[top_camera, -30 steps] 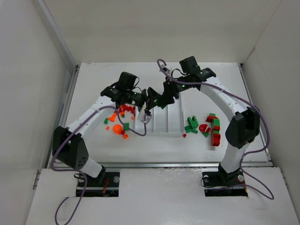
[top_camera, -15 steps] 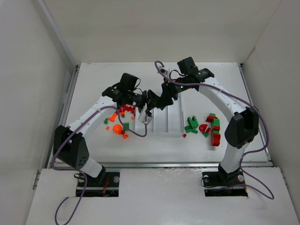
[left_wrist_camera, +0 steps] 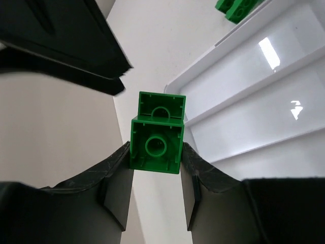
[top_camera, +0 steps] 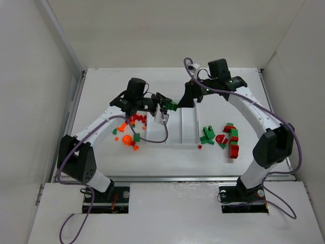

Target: Sort the legos into containers by color

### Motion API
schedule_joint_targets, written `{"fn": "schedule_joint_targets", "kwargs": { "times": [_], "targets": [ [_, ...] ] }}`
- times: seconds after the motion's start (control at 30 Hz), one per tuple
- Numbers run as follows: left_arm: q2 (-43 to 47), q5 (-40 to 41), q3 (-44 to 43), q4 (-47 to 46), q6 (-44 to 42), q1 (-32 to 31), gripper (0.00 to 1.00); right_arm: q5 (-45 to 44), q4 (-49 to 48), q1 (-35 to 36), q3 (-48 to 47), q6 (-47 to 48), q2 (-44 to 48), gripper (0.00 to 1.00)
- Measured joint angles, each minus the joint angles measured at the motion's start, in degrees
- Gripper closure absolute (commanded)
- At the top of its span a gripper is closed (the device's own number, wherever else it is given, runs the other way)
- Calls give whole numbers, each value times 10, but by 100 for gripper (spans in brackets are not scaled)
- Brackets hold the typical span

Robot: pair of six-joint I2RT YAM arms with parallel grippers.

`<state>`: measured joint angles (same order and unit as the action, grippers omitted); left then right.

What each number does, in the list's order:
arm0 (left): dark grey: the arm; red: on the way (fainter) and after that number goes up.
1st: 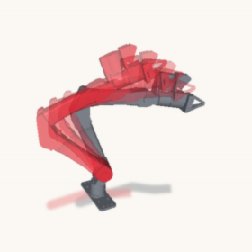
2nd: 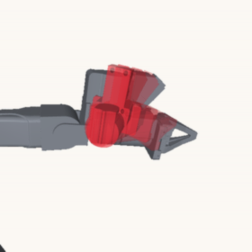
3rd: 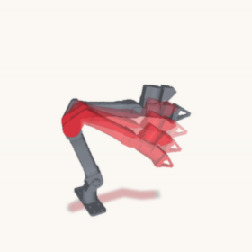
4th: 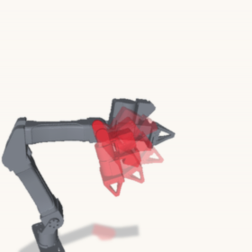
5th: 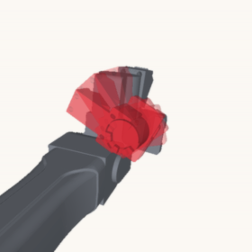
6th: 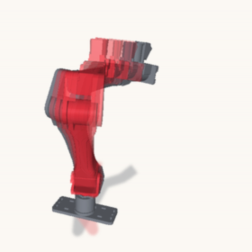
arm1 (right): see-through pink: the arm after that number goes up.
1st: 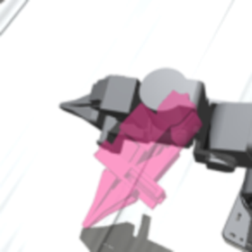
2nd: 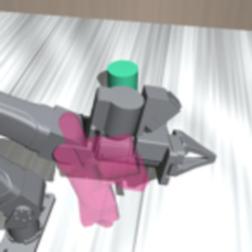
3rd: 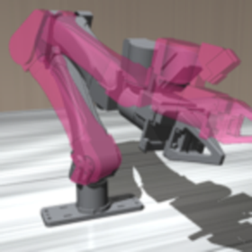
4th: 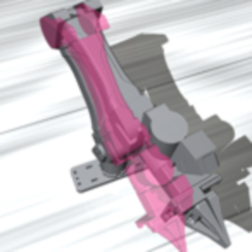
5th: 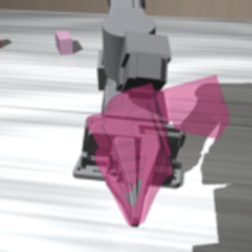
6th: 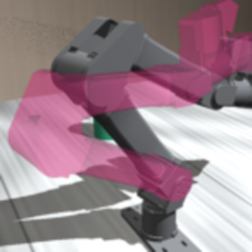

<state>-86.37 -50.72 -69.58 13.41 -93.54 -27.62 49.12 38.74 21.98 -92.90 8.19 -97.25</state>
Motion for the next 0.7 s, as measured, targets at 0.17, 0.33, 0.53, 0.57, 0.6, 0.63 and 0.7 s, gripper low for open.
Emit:
{"fn": "schedule_joint_targets", "kwargs": {
  "times": [0.17, 0.33, 0.53, 0.57, 0.6, 0.63, 0.7],
  "targets": [
    [1, 39, 8, -87, 192, 1, 100, -1, -88, -16, 28, -90, 20, 26],
    [1, 74, 8, -153, 327, 1, 100, -22, -119, -9, 41, -149, 15, 43],
    [1, 79, 10, -178, 387, 1, 100, -31, -140, -9, 41, -193, -19, 49],
    [1, 80, 10, -178, 390, 1, 100, -28, -143, -9, 41, -199, -22, 50],
    [1, 79, 12, -179, 391, 1, 100, -26, -145, -9, 41, -203, -23, 52],
    [1, 79, 13, -179, 392, 2, 100, -26, -148, -9, 41, -206, -23, 52],
    [1, 79, 13, -179, 392, 4, 100, -24, -155, -9, 41, -211, -23, 53]
  ]
}}
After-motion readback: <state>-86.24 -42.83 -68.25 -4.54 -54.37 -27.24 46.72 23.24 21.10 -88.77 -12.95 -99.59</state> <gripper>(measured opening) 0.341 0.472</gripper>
